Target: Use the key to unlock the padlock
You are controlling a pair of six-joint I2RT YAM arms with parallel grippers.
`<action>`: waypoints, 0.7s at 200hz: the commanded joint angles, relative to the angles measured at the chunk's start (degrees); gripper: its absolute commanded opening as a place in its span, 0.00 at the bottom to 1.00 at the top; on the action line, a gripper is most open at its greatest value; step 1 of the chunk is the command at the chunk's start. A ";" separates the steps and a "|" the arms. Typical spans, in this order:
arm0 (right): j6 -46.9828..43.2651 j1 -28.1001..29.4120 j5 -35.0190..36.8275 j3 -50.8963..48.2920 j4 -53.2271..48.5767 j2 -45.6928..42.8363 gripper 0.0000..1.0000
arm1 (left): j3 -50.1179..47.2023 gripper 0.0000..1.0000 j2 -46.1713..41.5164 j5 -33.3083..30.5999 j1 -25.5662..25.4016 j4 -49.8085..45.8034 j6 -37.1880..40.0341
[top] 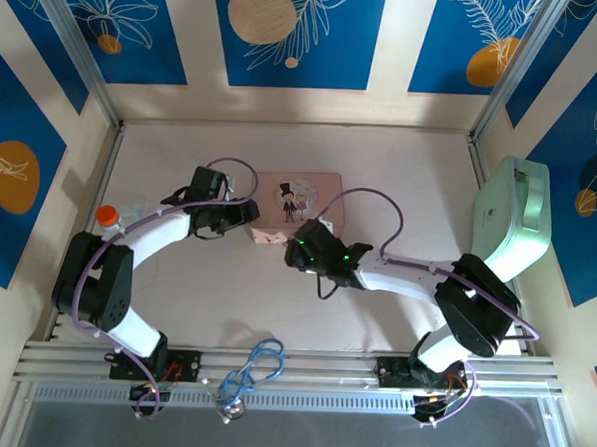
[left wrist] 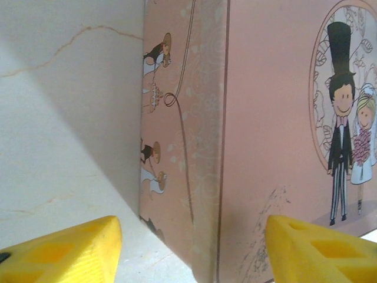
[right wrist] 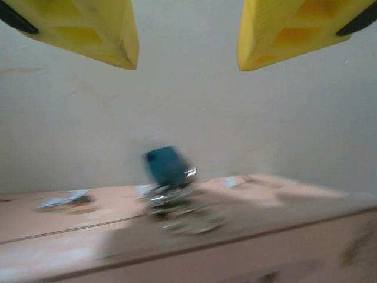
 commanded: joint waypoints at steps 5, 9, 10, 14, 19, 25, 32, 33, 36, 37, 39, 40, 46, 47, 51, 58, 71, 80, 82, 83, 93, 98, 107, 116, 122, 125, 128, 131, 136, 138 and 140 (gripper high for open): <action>2.33 -5.80 -12.06 -9.22 14.87 -2.68 0.45 | -0.23 0.68 -3.85 -1.98 -0.19 -2.41 1.62; 2.44 -6.12 -12.38 -10.05 15.97 -3.07 0.45 | -0.30 0.68 -4.20 -2.11 -0.46 -2.44 1.65; 2.49 -6.23 -12.43 -10.23 16.15 -3.19 0.45 | -0.31 0.68 -4.22 -2.14 -0.49 -2.41 1.64; 2.45 -6.27 -12.30 -10.77 16.69 -3.59 0.45 | -0.32 0.69 -4.40 -2.17 -0.80 -2.38 1.76; 2.43 -6.19 -11.92 -11.14 17.16 -4.17 0.45 | -0.40 0.69 -4.50 -2.25 -1.16 -2.39 2.03; 2.43 -5.69 -10.57 -11.42 17.05 -4.89 0.44 | -0.34 0.70 -4.43 -2.34 -1.62 -2.40 2.25; 3.21 -4.67 -7.19 -11.44 15.85 -6.06 0.45 | -0.27 0.70 -4.09 -2.34 -2.18 -2.48 2.45; 3.27 -4.49 -6.63 -11.45 15.78 -6.22 0.45 | -0.25 0.70 -4.03 -2.34 -2.19 -2.48 2.48; 3.20 -3.90 -5.15 -11.60 15.82 -6.69 0.45 | -0.16 0.70 -3.80 -2.39 -2.38 -2.54 2.55; 3.13 -3.72 -4.74 -11.62 15.90 -6.84 0.45 | -0.11 0.70 -3.71 -2.41 -2.51 -2.59 2.57; 3.10 -3.31 -3.81 -11.70 15.99 -7.13 0.45 | -0.02 0.70 -3.54 -2.42 -2.58 -2.65 2.59; 3.04 -3.11 -3.31 -11.71 15.98 -7.28 0.45 | 0.00 0.70 -3.50 -2.43 -2.61 -2.69 2.55; 2.82 -1.59 0.18 -11.85 16.17 -7.98 0.46 | 0.12 0.71 -2.92 -2.45 -2.81 -2.72 2.59; 2.68 -1.33 0.75 -11.92 16.25 -8.10 0.46 | 0.12 0.71 -2.84 -2.53 -2.81 -2.77 2.60; 2.16 -0.41 2.60 -12.15 17.14 -8.32 0.48 | 0.20 0.73 -2.53 -2.45 -2.90 -2.74 2.44; 1.28 0.83 4.55 -12.55 18.90 -8.19 0.52 | 0.08 0.74 -2.28 -2.43 -2.90 -2.77 2.10; 0.92 1.10 4.89 -11.04 18.24 -6.23 0.55 | -0.76 0.73 -2.43 -2.11 -2.95 -1.77 1.14; -1.48 1.05 3.14 -9.35 17.83 -4.62 0.53 | -1.47 0.72 -2.73 -1.46 -3.00 -0.94 0.46; -2.01 1.13 3.04 -8.89 17.42 -4.31 0.52 | -1.60 0.71 -2.83 -1.27 -3.04 -0.79 0.26; -2.20 1.17 3.01 -8.59 17.18 -4.16 0.52 | -1.66 0.71 -2.83 -1.19 -3.06 -0.75 0.24; -3.38 1.48 3.24 -7.26 16.47 -3.08 0.50 | -2.15 0.69 -3.00 -0.36 -3.29 -0.24 -0.33; -3.57 1.16 2.47 -7.40 17.48 -2.81 0.50 | -2.38 0.67 -3.01 -0.17 -3.42 -0.19 -0.51; -3.34 -0.48 -2.13 -8.22 19.82 -2.56 0.49 | -2.75 0.66 -3.01 -0.11 -3.90 -0.06 -0.73; -1.98 -3.19 -7.80 -8.43 20.53 -2.03 0.48 | -3.08 0.64 -2.77 0.03 -4.37 0.17 -0.89; -1.77 -5.05 -11.98 -8.69 21.44 -1.46 0.44 | -3.21 0.63 -2.46 0.05 -4.56 0.17 -0.87; -1.79 -5.71 -13.45 -8.95 22.21 -1.22 0.43 | -3.28 0.62 -2.33 0.07 -4.65 0.23 -0.90; -1.65 -6.13 -14.40 -9.44 23.22 -1.00 0.42 | -3.37 0.62 -2.19 0.03 -4.72 0.33 -0.92; -1.68 -6.47 -15.00 -9.92 24.27 -0.86 0.42 | -3.47 0.62 -2.00 0.03 -4.74 0.43 -0.96; -1.75 -6.60 -15.53 -10.93 26.15 -0.84 0.42 | -3.69 0.61 -1.84 -0.04 -4.75 0.72 -1.14; -1.79 -6.65 -15.62 -11.20 26.67 -0.89 0.42 | -3.80 0.61 -1.73 -0.05 -4.75 0.88 -1.21; -1.91 -6.62 -15.71 -11.53 27.15 -0.99 0.42 | -3.89 0.61 -1.66 -0.12 -4.75 1.05 -1.30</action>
